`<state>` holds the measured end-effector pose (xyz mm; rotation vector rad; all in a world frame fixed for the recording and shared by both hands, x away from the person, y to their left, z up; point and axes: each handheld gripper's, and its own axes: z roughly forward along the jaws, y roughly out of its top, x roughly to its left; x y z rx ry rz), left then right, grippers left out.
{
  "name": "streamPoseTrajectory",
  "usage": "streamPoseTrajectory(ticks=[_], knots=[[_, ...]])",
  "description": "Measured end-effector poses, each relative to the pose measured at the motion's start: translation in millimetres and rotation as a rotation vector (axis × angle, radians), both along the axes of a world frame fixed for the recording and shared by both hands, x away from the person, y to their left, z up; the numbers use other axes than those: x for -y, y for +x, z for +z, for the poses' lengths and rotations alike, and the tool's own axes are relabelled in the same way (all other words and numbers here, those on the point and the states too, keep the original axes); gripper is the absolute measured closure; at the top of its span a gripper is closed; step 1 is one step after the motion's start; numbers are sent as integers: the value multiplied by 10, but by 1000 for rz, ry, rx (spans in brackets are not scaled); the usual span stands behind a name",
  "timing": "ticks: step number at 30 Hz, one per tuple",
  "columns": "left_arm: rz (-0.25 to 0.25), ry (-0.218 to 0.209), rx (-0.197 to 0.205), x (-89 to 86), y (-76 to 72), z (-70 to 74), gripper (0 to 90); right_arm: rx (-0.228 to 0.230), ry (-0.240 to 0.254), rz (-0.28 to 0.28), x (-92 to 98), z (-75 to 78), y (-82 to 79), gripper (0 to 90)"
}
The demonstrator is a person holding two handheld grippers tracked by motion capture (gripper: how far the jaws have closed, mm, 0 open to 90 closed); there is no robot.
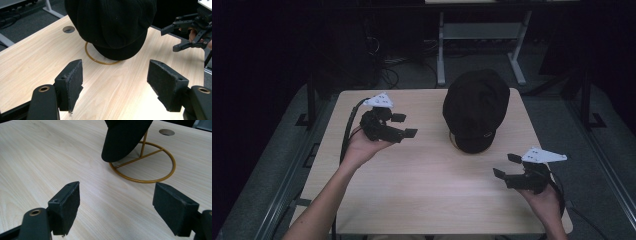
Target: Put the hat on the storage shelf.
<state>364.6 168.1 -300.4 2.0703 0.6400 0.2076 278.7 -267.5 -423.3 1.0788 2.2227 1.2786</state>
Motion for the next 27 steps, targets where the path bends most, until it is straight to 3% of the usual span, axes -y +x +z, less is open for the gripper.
streamPoseTrajectory(ticks=[27], knots=[[88, -21, -19, -478, -225, -497, 260, -22, -27, 13, -55, -59, 9, 216]])
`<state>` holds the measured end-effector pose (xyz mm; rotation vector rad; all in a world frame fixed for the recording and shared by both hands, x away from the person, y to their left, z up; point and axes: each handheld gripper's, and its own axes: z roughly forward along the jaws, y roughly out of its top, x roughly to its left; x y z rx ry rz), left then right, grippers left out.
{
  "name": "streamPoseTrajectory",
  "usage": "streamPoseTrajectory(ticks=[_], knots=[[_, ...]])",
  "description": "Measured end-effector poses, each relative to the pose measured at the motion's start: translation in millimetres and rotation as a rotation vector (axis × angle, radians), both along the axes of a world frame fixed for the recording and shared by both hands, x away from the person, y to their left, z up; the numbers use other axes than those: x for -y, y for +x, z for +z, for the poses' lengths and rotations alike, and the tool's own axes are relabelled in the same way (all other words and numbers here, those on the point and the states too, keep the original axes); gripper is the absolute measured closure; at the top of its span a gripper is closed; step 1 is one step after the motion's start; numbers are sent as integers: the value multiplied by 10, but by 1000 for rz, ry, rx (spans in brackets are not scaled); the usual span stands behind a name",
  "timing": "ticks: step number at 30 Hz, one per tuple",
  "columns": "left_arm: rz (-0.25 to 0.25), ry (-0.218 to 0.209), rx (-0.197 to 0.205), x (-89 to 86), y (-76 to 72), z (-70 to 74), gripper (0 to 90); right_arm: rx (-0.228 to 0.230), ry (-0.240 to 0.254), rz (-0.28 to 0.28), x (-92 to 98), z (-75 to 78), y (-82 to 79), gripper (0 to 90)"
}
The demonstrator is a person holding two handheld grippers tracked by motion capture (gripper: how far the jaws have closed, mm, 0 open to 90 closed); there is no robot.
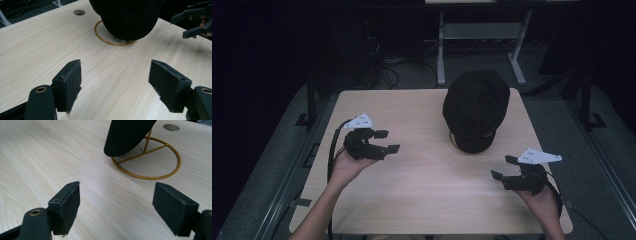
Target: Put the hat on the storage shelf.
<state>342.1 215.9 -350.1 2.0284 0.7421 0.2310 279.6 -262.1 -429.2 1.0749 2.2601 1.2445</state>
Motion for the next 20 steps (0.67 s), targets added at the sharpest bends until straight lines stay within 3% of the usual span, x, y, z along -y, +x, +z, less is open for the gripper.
streamPoseTrajectory(ticks=[3, 5, 10, 16, 20], knots=[[4, -7, -3, -32, -29, -65, 260, -2, -4, -1, 0, -4, -1, 217], [8, 17, -7, -35, -48, -100, 254, 0, -5, 0, 4, -7, -1, 217], [15, 19, 4, -62, -123, -201, 240, -12, -1, -3, 10, -30, -5, 217], [43, -12, 11, -123, -242, -410, 238, -21, 2, -5, 10, -60, -11, 217], [62, 8, 18, -143, -326, -561, 230, -24, 6, 1, 7, -73, -9, 216]])
